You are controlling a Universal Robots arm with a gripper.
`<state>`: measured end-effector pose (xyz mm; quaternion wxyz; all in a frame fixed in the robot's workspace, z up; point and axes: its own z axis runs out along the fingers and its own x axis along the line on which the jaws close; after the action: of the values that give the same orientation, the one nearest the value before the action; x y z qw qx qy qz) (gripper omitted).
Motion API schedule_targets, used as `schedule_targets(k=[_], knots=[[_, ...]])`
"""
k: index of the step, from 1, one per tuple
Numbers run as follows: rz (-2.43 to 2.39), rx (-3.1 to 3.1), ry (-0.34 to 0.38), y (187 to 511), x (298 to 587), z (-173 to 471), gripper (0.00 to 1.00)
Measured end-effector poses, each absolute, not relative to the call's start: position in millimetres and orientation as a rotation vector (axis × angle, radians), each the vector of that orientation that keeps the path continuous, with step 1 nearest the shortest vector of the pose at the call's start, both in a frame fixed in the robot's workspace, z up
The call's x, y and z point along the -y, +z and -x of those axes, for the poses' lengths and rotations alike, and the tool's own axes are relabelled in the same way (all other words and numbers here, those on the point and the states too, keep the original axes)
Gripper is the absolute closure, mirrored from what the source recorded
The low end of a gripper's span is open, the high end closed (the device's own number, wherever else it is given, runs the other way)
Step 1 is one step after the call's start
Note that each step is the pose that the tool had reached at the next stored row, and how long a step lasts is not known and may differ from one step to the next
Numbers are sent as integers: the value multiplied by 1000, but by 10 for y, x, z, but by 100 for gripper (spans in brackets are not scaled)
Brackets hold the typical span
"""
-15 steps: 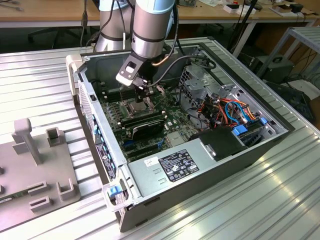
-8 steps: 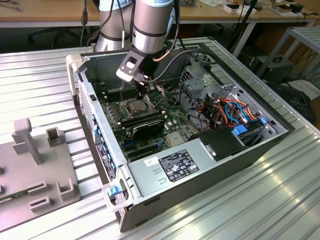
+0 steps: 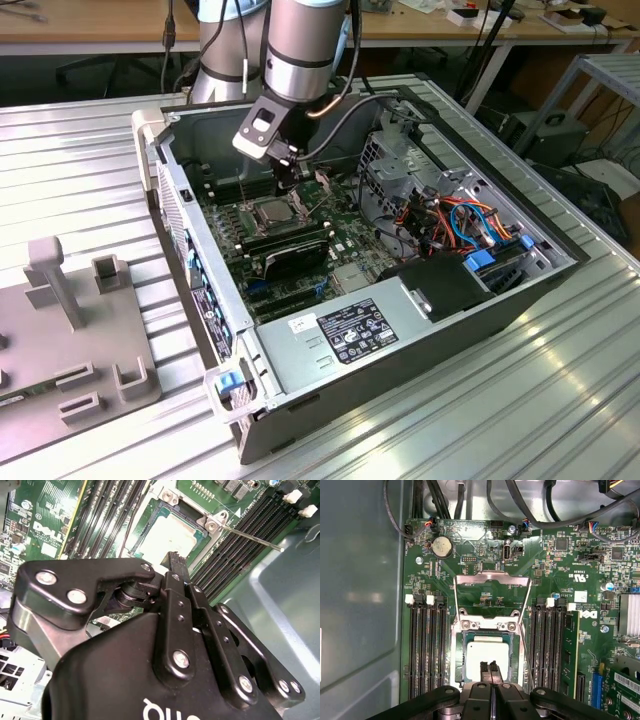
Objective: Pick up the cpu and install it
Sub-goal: 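Close the cpu cover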
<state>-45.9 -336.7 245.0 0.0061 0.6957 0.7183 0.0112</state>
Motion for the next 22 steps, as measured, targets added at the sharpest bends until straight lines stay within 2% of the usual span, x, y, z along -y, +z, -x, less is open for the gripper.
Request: schedule_targets(k=[14, 22], knots=[[-2177, -2248, 35, 2521, 3367, 459, 89], [-2177, -2248, 35, 2672, 3367, 459, 89]])
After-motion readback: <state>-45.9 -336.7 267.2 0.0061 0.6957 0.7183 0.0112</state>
